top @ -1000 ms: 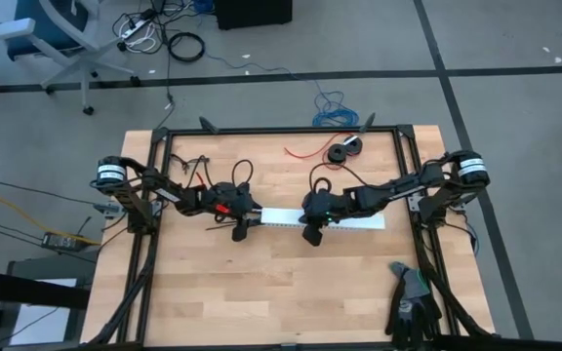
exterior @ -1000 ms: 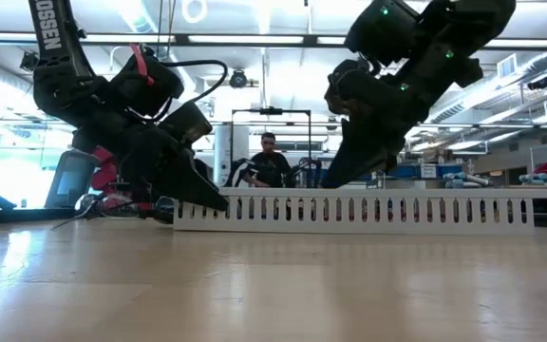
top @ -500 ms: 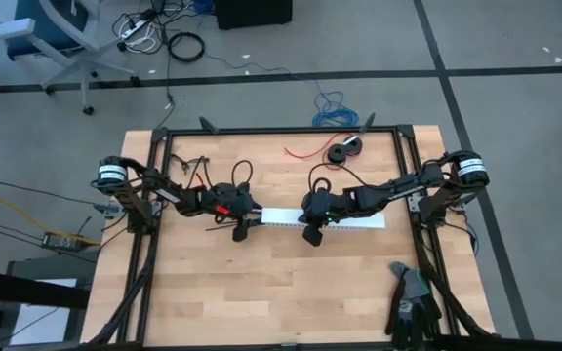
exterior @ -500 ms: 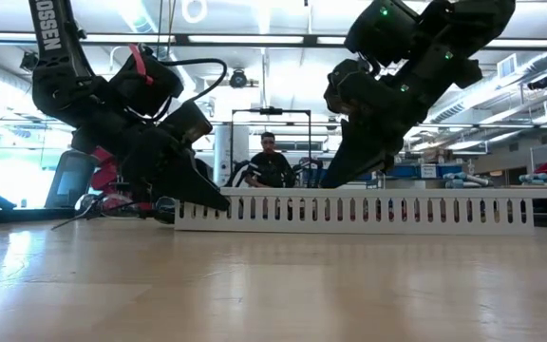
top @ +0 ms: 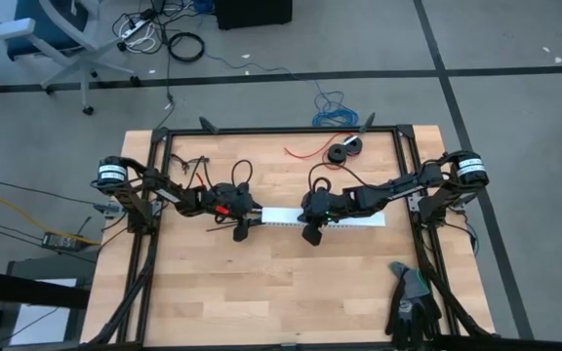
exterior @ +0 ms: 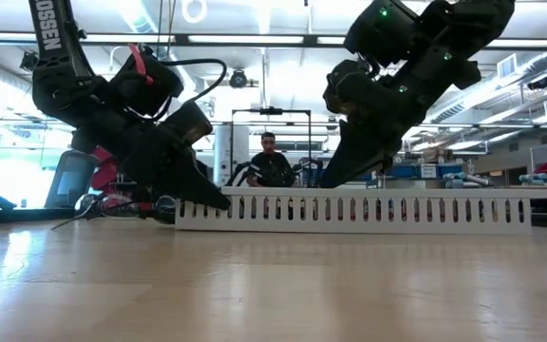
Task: Ziptie cables
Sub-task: Close the white cable duct
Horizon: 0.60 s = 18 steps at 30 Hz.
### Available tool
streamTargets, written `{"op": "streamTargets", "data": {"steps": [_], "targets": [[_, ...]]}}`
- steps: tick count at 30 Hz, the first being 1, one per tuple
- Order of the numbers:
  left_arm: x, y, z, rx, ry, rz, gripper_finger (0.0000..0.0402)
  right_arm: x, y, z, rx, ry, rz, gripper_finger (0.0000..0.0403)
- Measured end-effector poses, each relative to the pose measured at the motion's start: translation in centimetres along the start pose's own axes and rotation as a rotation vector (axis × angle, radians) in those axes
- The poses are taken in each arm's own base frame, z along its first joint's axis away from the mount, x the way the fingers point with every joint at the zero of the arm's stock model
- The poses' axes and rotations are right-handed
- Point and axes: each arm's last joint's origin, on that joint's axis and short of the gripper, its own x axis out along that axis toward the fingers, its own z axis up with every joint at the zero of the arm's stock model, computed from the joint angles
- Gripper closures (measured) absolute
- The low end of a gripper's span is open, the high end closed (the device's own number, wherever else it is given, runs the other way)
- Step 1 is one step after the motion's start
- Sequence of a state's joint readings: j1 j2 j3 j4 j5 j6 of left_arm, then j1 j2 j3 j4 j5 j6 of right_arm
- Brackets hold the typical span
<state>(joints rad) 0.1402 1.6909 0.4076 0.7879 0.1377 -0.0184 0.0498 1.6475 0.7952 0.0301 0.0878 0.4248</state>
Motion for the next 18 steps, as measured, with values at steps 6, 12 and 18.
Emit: {"op": "streamTargets", "data": {"steps": [6, 12, 18], "targets": [[0.01, 0.06, 0.01, 0.008, 0.002, 0.021, 0.0167, 0.01, -0.04, 0.02, 0.001, -0.002, -0.003, 0.0403], [0.01, 0.09, 0.0, 0.012, 0.004, 0.031, 0.0152, 0.01, -0.02, 0.02, 0.001, -0.002, -0.002, 0.0403], [0.01, 0.19, -0.03, 0.008, 0.006, 0.05, 0.0113, 0.01, -0.01, 0.03, 0.003, -0.003, 0.0, 0.0403]]}}
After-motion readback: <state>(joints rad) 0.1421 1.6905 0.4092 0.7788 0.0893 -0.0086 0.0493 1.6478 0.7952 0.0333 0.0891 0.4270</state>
